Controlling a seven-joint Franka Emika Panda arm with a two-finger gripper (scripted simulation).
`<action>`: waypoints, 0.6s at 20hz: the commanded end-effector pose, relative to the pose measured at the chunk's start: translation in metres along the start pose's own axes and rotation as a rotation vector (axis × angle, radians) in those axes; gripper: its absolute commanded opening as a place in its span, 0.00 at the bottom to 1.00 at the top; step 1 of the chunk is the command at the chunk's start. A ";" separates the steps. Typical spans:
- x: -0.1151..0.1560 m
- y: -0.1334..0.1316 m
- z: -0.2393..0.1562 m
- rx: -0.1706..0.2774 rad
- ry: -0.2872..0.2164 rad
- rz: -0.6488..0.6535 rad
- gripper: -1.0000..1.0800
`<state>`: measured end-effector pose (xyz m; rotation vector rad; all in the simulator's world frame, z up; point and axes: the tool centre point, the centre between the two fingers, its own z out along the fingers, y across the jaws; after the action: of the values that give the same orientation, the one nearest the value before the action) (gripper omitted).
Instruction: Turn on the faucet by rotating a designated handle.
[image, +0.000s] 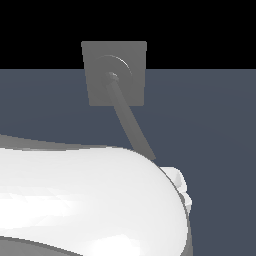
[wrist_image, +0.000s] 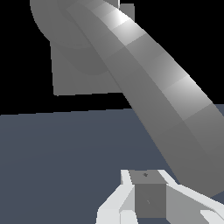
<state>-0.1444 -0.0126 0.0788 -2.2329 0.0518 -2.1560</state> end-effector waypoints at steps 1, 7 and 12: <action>0.015 0.016 0.001 -0.018 0.019 -0.008 0.00; 0.031 0.032 0.001 -0.019 0.021 -0.009 0.00; 0.044 0.046 0.001 -0.019 0.024 -0.010 0.00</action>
<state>-0.1454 -0.0502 0.1035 -2.2503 0.0600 -2.1525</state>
